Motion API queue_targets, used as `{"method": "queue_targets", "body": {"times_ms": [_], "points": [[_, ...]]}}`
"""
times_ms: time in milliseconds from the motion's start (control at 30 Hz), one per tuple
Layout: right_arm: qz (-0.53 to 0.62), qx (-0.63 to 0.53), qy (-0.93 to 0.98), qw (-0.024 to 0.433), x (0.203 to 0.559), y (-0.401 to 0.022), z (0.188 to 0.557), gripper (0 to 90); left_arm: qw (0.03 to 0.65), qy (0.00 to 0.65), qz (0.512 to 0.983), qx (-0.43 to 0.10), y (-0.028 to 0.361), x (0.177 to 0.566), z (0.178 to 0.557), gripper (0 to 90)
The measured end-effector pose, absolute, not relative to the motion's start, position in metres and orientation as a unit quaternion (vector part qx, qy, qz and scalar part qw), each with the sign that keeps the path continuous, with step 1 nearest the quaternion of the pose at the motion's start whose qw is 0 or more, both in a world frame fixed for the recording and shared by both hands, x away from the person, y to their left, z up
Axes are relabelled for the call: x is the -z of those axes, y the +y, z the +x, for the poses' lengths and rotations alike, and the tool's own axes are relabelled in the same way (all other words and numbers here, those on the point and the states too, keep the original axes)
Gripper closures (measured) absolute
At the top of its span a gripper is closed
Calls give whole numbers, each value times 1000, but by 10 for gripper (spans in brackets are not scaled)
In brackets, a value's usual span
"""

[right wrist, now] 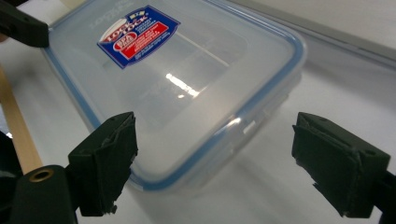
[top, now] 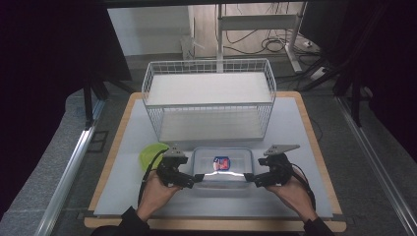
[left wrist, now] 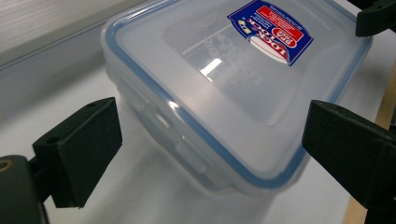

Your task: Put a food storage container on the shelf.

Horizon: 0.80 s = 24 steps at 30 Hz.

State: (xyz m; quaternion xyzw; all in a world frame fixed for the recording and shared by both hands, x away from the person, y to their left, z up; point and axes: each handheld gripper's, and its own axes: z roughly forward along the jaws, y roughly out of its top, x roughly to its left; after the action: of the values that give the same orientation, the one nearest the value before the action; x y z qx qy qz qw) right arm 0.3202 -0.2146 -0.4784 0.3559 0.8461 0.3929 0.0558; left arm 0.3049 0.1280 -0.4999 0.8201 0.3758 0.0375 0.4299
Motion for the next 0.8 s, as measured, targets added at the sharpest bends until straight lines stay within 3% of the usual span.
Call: {"method": "queue_targets", "body": {"times_ms": [267,400,533,800], "points": [[398,-399,825,-36,490,-205,342,78,430,389,814,-5,122,505,317,3],[401,-399,824,-43,491,-206,343,85,435,402,805,33,122,510,323,0],[415,-403,813,-71,494,-207,344,106,433,407,803,39,122,510,323,0],[412,-398,818,-52,490,-206,334,121,420,398,815,37,120,507,317,13]]}}
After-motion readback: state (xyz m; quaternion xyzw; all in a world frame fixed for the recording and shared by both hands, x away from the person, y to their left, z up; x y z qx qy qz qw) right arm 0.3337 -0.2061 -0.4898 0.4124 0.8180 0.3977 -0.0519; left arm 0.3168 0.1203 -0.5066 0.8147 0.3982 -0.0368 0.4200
